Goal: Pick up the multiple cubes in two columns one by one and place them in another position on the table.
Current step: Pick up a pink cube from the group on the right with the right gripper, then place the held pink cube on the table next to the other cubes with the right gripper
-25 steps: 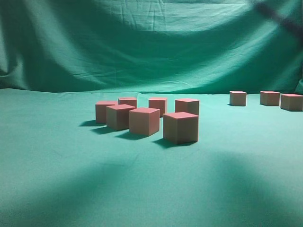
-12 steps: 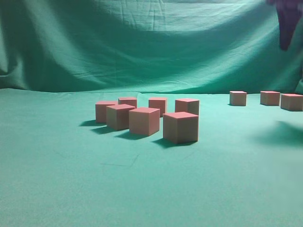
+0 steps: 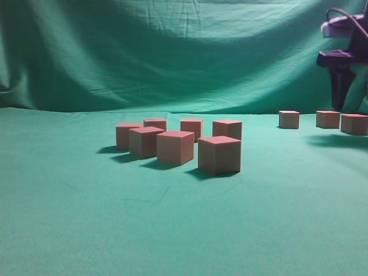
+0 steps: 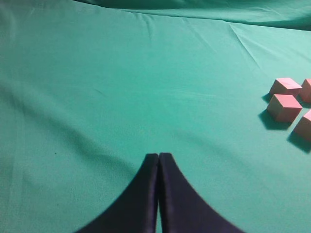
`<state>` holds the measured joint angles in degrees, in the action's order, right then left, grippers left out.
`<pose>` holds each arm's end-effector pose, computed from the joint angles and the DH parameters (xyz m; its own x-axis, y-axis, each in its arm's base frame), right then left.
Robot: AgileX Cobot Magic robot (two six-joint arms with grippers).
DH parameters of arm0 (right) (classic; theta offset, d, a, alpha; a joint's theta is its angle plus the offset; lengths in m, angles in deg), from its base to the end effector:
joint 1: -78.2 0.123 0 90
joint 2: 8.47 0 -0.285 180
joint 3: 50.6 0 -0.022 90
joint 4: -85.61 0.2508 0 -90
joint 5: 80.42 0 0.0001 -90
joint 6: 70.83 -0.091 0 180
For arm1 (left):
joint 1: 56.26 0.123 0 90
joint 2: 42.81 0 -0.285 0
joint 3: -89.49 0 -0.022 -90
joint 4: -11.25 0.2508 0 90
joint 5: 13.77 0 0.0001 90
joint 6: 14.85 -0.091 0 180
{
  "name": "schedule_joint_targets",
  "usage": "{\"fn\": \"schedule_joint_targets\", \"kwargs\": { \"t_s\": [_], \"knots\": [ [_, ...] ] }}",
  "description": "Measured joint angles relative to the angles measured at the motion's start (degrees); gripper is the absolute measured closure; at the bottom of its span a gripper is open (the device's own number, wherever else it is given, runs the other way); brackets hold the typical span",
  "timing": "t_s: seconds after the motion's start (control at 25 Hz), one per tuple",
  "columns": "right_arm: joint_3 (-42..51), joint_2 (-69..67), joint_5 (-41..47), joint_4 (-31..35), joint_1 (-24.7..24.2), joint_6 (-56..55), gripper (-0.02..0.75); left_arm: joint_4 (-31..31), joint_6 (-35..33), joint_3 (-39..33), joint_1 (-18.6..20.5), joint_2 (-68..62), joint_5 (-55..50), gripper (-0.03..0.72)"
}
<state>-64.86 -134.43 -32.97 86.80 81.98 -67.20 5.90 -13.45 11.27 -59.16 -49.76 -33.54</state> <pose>0.4398 0.0305 0.1963 -0.9278 -0.1107 -0.3563 -0.1172 0.9931 -0.0033 0.0528 -0.0056 0.1771 -0.2636 -0.0988 -0.9596 0.0518 0.9919 -0.1164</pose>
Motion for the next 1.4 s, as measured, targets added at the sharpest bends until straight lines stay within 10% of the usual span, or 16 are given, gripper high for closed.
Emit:
{"fn": "schedule_joint_targets", "kwargs": {
  "t_s": [0.16,0.44,0.96,1.4],
  "knots": [
    [-1.63,-3.19,-0.15,-0.05,0.0,0.09,0.181,0.0,0.0,0.0,0.0,0.0,0.0,0.688],
    [-2.14,-5.09,-0.23,-0.68,0.0,0.09,0.472,0.0,0.0,0.0,0.0,0.0,0.0,0.688],
    [-8.11,8.89,14.21,7.52,1.32,2.24,0.473,0.0,0.0,0.0,0.0,0.0,0.0,0.688],
    [25.12,32.89,5.74,8.71,21.19,7.78,0.473,0.0,0.0,0.0,0.0,0.0,0.0,0.688]
  ]
}}
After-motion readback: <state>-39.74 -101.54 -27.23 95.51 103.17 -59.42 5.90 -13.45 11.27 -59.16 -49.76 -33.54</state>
